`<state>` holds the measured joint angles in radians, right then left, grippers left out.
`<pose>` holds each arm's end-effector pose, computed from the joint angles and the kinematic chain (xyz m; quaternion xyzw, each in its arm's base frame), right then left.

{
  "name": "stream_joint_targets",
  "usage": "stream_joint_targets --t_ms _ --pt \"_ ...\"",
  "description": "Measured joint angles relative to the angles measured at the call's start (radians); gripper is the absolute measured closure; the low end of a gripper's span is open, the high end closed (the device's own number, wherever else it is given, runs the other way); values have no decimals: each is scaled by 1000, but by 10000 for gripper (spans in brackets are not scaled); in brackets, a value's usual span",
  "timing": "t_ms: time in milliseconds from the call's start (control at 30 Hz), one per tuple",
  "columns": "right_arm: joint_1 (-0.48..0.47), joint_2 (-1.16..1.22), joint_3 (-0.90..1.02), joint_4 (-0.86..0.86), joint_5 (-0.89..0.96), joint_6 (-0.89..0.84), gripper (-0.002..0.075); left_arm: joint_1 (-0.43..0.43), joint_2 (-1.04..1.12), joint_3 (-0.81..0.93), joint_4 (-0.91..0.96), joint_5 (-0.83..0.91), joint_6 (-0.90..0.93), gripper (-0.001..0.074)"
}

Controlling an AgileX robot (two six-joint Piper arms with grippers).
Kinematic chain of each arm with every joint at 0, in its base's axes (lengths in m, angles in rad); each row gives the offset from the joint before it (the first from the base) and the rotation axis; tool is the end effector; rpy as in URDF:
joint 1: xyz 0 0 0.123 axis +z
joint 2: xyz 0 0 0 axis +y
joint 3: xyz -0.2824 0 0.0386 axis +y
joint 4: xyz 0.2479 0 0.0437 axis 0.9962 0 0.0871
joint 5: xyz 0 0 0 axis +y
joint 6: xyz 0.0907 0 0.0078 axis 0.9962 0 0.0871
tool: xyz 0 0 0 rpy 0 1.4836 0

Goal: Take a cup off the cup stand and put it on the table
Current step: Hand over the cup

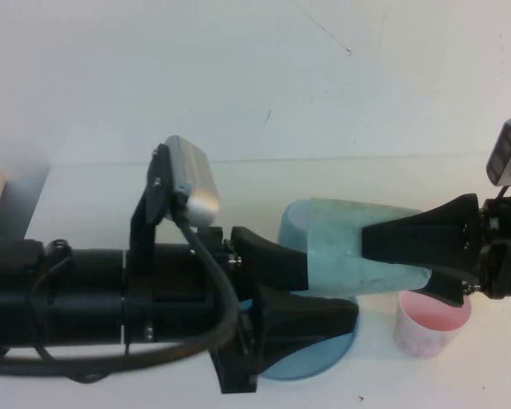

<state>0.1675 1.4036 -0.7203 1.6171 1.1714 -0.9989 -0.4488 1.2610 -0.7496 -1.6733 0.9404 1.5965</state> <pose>0.2249 0.1230 0.2687 -0.0902 0.7638 0.6088 0.1946 0.1846 -0.1702 0.3053 0.3741 0.6661 -0.5014 0.4062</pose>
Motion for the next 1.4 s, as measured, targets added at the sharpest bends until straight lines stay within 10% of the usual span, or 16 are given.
stream_joint_targets --t_ms 333,667,1400 --pt "0 0 0 8 0 0 122 -44 90 -88 -2 -16 32 362" --pt "0 0 0 25 8 2 122 -44 202 -148 -10 90 29 673" --pt "0 0 0 37 10 -75 122 -43 207 -152 -17 95 56 678"
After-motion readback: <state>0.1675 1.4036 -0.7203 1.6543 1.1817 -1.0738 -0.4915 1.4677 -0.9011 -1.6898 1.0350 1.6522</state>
